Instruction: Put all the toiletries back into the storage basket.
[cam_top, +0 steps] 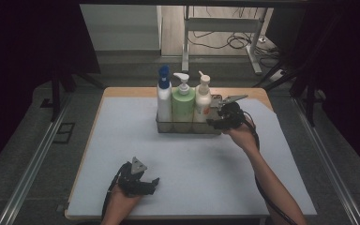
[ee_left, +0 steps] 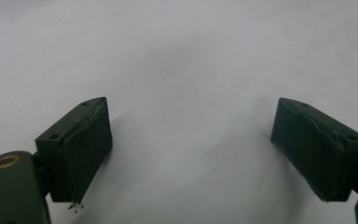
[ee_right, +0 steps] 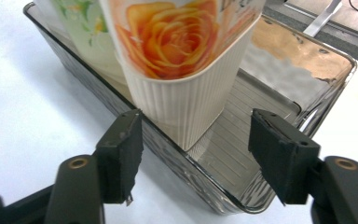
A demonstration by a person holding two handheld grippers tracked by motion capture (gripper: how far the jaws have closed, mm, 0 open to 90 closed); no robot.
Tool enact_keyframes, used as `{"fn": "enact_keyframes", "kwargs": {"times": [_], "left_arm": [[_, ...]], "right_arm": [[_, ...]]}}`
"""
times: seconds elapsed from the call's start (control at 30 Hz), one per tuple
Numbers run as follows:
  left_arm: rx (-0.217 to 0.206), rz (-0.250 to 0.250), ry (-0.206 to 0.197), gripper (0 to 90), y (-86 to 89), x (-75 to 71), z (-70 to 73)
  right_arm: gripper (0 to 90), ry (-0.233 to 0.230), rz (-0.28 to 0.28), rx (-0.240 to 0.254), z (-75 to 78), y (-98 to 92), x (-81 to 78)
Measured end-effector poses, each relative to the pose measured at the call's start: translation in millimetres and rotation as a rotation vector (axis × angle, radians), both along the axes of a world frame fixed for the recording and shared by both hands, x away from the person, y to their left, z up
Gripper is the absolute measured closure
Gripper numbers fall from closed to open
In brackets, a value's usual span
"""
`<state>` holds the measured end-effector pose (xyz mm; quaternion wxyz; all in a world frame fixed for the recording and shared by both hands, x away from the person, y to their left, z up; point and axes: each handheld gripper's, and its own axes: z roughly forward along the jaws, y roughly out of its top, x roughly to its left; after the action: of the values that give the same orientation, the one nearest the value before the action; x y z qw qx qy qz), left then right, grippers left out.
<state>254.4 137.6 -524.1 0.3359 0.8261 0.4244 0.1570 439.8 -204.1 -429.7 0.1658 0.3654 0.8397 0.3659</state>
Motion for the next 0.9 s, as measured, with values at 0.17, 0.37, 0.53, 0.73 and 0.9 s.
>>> {"fn": "enact_keyframes", "kwargs": {"times": [0.17,0.37,0.53,0.73,0.9], "left_arm": [[0.000,0.000,0.000,12.0,0.0,0.0,0.1],[0.000,0.000,0.000,12.0,0.0,0.0,0.0],[-0.002,0.001,0.000,12.0,-0.2,-0.1,-0.1],[-0.002,0.001,0.000,12.0,-0.2,-0.1,0.0],[-0.002,0.001,0.000,12.0,-0.2,-0.1,0.0]], "right_arm": [[29.7,-0.010,0.008,-0.014,0.5,1.0,-4.0],[25.7,-0.009,0.019,-0.023,0.1,1.6,-9.3],[22.8,-0.007,0.035,-0.024,0.8,1.8,-14.9],[20.1,-0.014,0.048,-0.028,2.1,1.0,-21.9],[18.3,-0.010,0.060,-0.029,1.8,-0.9,-27.9]]}}
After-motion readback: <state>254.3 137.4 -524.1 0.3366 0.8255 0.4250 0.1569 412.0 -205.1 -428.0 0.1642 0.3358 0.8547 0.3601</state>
